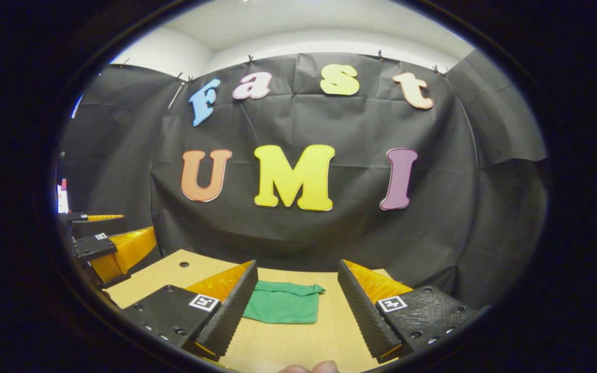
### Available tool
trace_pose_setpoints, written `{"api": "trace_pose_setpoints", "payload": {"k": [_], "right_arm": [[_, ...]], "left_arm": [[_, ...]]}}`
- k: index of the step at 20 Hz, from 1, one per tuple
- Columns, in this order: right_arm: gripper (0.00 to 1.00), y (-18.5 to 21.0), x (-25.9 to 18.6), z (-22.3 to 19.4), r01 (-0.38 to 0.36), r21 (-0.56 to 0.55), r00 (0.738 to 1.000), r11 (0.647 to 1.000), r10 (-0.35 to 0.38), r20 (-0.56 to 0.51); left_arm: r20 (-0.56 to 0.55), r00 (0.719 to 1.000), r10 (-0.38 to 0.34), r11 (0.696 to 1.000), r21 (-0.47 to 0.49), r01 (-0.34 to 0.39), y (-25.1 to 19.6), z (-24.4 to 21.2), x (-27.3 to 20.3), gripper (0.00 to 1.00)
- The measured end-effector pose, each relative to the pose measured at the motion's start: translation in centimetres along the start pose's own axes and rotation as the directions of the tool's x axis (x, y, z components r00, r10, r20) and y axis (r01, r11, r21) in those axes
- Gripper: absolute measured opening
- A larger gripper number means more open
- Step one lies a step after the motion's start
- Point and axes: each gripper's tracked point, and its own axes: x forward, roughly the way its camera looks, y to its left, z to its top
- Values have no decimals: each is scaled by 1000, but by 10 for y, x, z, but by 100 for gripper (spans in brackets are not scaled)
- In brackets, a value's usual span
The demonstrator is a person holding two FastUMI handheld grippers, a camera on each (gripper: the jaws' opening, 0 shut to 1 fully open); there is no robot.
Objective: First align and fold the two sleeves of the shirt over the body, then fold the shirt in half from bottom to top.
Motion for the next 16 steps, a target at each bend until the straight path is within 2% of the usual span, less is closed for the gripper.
{"api": "trace_pose_setpoints", "payload": {"k": [3,11,16], "right_arm": [[96,2,0,0,-5,13,1000,1000,5,-1],[96,5,1,2,-7,33,1000,999,7,2],[96,4,2,10,-2,32,1000,999,2,22]], "left_arm": [[11,1000,16,1000,5,-16,8,5,1,100],[3,1000,-6,1000,2,6,2,5,5,100],[6,1000,4,1000,-1,-4,5,8,7,100]]}}
